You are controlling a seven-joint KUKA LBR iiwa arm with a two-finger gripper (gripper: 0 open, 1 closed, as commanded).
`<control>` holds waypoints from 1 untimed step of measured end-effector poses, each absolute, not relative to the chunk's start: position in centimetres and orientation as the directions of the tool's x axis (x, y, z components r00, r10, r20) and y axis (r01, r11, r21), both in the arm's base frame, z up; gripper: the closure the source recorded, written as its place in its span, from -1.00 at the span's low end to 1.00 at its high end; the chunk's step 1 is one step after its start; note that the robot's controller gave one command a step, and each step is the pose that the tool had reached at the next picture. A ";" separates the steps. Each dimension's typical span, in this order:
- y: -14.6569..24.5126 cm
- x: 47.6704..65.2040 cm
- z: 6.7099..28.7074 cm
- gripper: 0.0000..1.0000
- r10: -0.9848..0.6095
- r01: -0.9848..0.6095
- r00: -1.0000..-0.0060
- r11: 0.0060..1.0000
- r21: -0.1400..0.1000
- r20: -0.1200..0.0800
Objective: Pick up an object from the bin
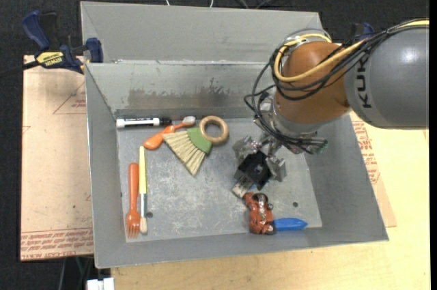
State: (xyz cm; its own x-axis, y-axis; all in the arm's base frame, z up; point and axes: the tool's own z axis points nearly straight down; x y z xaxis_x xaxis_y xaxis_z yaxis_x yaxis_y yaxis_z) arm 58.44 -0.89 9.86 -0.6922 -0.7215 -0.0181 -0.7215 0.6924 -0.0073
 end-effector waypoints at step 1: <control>-0.8 58.3 13.7 1.00 -0.720 -0.720 -0.693 0.693 -0.004 -0.016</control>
Offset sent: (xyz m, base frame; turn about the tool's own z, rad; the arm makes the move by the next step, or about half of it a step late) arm -0.0021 0.0006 0.0848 0.0008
